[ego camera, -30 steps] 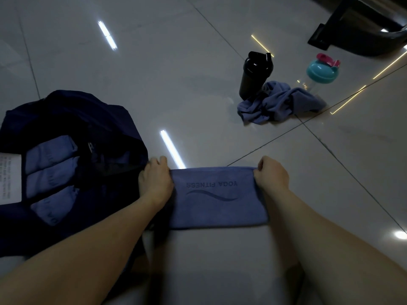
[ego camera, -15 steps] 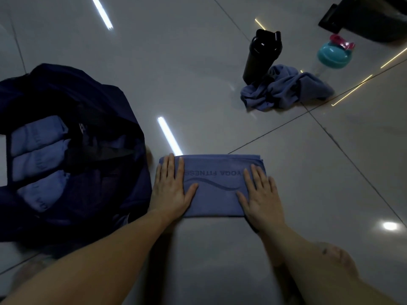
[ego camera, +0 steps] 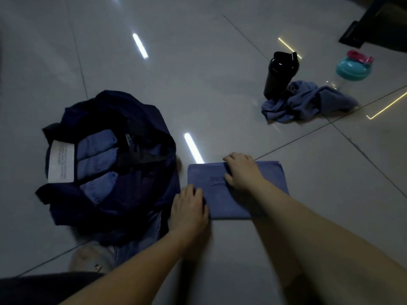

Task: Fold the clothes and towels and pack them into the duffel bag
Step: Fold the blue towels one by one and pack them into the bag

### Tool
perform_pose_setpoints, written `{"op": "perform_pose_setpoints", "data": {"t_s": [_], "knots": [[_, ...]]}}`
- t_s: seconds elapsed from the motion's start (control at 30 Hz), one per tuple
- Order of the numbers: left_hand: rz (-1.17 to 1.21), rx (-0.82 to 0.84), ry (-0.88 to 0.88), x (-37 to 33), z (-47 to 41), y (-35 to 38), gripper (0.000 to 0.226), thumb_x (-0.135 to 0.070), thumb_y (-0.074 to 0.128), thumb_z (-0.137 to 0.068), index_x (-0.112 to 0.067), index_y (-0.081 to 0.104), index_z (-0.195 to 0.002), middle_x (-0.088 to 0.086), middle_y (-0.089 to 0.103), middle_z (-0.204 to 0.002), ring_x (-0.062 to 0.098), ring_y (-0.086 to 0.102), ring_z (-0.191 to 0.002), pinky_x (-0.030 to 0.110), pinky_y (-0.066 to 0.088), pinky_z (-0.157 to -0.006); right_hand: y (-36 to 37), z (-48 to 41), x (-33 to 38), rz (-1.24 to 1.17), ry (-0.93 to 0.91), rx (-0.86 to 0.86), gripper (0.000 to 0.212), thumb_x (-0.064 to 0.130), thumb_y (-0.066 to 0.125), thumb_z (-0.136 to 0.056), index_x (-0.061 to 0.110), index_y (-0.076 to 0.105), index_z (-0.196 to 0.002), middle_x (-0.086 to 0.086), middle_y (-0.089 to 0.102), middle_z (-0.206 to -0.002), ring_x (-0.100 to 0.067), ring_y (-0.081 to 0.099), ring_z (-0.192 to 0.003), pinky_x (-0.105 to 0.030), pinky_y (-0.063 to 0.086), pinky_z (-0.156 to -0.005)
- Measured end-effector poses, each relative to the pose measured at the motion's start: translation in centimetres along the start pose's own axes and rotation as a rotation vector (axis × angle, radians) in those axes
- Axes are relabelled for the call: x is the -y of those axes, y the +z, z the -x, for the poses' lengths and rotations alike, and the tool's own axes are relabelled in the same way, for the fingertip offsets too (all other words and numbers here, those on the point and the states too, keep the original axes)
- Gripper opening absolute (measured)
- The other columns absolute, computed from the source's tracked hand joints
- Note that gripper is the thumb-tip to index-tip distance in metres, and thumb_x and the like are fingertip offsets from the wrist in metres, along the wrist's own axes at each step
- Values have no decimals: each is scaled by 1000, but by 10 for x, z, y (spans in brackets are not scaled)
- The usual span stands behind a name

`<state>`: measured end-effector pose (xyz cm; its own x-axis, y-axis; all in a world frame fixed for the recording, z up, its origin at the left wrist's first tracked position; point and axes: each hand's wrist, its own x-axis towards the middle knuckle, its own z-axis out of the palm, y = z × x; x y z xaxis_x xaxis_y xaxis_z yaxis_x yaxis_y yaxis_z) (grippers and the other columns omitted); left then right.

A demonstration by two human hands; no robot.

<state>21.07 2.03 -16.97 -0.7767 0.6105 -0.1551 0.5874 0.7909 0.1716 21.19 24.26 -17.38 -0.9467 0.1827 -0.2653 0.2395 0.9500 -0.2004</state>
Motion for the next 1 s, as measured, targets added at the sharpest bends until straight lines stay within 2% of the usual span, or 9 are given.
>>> {"op": "perform_pose_setpoints", "data": {"t_s": [0.1, 0.2, 0.27, 0.33, 0.43, 0.57, 0.7, 0.87, 1.0], "knots": [[168, 117, -317, -3, 12, -2, 26, -43, 53, -92, -20, 57, -81, 1, 64, -83, 23, 63, -76, 37, 54, -72, 0, -6, 19, 70, 46, 67, 41, 29, 61, -89, 12, 52, -125, -13, 48, -125, -34, 47, -115, -46, 38, -98], [558, 242, -706, -11, 21, -1, 34, -49, 63, -83, -16, 67, -76, 2, 69, -68, 23, 67, -62, 30, 56, -60, -2, -6, 18, 77, 82, 98, 41, 30, 62, -91, 12, 49, -126, -13, 50, -125, -35, 49, -116, -47, 38, -98], [814, 294, -922, -16, 23, 2, 42, -55, 71, -79, -13, 69, -84, 8, 72, -69, 28, 71, -61, 33, 59, -58, -5, -5, 14, 57, 100, 149, 38, 29, 62, -91, 13, 48, -123, -13, 55, -124, -35, 53, -114, -45, 39, -95], [926, 268, -1025, -14, 20, 5, 47, -53, 77, -75, -10, 68, -94, 12, 73, -80, 30, 72, -69, 40, 63, -66, -10, -3, 11, 17, 159, 194, 26, 25, 61, -89, 15, 50, -110, -12, 61, -120, -35, 58, -110, -42, 40, -90], [970, 213, -1036, -9, 9, 7, 45, -43, 81, -75, -6, 65, -96, 12, 72, -92, 31, 70, -80, 42, 62, -79, -23, -2, 8, -36, 278, 308, 18, 22, 63, -84, 17, 51, -97, -9, 63, -112, -33, 60, -103, -39, 42, -89], [887, 223, -1026, -7, -10, 6, 49, -40, 81, -78, -6, 63, -107, 14, 70, -104, 35, 69, -93, 42, 59, -87, -25, -13, 5, -333, 269, 315, 40, 20, 73, -72, 16, 51, -105, -7, 61, -106, -28, 59, -91, -33, 46, -70], [702, 333, -972, -6, -17, 9, 38, -34, 76, -81, -9, 64, -108, 11, 70, -103, 32, 68, -90, 38, 58, -82, -17, -31, 14, -555, 278, 305, 57, 34, 80, -59, 20, 50, -106, -3, 61, -105, -26, 61, -93, -40, 55, -79], [709, 298, -844, -2, -24, 5, 20, -22, 64, -77, -12, 62, -94, 11, 70, -94, 32, 68, -88, 32, 54, -74, -30, -55, 37, -470, 177, 460, 23, 24, 78, -67, 10, 65, -80, -5, 64, -74, -25, 63, -72, -28, 46, -58], [981, 203, -859, 7, -31, -5, 36, -20, 68, -60, -6, 61, -93, 13, 69, -89, 30, 67, -79, 34, 56, -70, -52, -67, 30, -501, 114, 414, 16, 21, 81, -67, 13, 68, -72, -4, 66, -70, -23, 65, -73, -26, 48, -59]]}}
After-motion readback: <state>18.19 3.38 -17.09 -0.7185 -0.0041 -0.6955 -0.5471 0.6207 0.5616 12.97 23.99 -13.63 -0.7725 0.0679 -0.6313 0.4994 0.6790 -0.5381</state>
